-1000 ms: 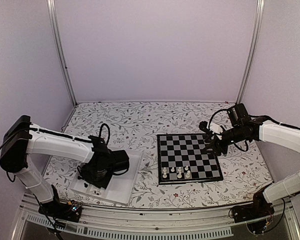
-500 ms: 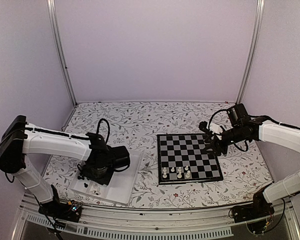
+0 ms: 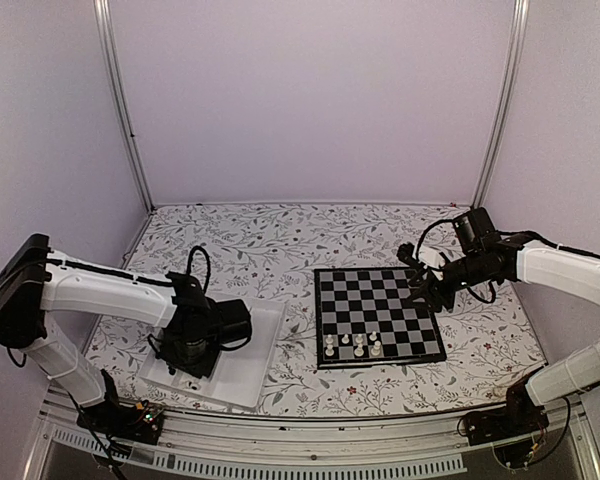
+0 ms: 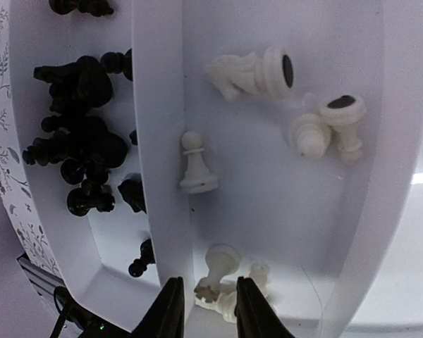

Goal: Set up the chess pieces on the board
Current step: Pick up the chess piece from the storage box.

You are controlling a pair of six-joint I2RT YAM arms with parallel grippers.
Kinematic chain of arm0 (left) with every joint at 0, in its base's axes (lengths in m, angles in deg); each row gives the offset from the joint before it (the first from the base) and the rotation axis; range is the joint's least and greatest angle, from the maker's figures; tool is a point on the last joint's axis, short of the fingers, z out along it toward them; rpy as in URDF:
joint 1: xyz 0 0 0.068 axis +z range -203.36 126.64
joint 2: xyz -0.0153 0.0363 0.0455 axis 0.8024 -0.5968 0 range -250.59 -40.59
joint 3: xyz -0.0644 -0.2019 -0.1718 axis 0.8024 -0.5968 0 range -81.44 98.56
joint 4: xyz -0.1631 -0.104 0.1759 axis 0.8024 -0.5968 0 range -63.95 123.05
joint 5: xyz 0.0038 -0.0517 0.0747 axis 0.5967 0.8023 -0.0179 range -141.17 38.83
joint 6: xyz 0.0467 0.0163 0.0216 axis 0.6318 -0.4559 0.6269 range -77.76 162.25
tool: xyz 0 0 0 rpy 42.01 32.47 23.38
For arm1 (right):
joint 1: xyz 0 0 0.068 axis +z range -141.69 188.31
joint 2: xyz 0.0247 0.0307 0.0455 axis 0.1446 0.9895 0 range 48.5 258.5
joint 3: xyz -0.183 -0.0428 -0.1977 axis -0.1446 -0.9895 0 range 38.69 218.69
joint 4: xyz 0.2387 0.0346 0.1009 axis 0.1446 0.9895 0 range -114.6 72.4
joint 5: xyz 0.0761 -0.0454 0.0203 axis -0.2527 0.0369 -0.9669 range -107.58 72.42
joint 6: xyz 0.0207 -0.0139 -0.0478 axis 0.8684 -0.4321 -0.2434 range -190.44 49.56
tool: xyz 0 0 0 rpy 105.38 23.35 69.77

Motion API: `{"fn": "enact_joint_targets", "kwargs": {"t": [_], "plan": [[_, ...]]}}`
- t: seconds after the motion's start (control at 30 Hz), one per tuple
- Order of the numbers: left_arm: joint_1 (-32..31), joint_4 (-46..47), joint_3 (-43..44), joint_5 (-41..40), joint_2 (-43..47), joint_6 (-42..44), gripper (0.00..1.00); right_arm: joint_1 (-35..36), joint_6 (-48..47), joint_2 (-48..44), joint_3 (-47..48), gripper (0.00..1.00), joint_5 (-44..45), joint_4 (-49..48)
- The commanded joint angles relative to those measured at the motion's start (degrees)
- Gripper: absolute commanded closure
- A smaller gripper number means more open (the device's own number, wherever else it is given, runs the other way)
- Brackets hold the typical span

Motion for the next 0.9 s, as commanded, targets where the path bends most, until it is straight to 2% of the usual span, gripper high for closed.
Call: {"fn": "enact_joint_targets", "kwargs": {"t": [0.0,0.13,0.23,0.33,0.43,0.63,0.77,0.87], "plan": [[1.16,2.66,-0.87,1.01,-1.02,0.72,0.71,-0.04,-0.31,0.28,-0.04,0.45,-0.75,0.38],[1.40,4.40,-1.42,1.80,-1.78,1.69,0.74,0.00,-0.31,0.24,-0.04,0.45,-0.66,0.42],[1.46,4.29,-1.00,1.59,-1.62,1.82,0.81,-0.04,-0.31,0.32,-0.09,0.45,-0.66,0.42],[1.47,2.63,0.30,0.95,-0.77,1.81,0.89,0.01,-0.31,0.33,-0.04,0.45,-0.66,0.40],[1.19,-1.16,3.57,-0.25,0.12,1.41,0.92,-0.04,-0.29,0.41,-0.04,0.45,-0.66,0.46],[-0.62,-8.09,19.75,-4.34,-1.31,4.46,0.94,-0.08,-0.27,0.33,0.13,0.45,-0.66,0.46],[-3.50,-3.82,33.03,-8.85,-6.74,13.96,0.99,-0.12,0.16,0.36,0.38,0.45,-0.06,0.25],[-3.80,3.27,41.64,-7.21,-13.14,22.71,0.98,-0.09,0.80,0.24,0.40,0.46,0.96,-0.18]]}}
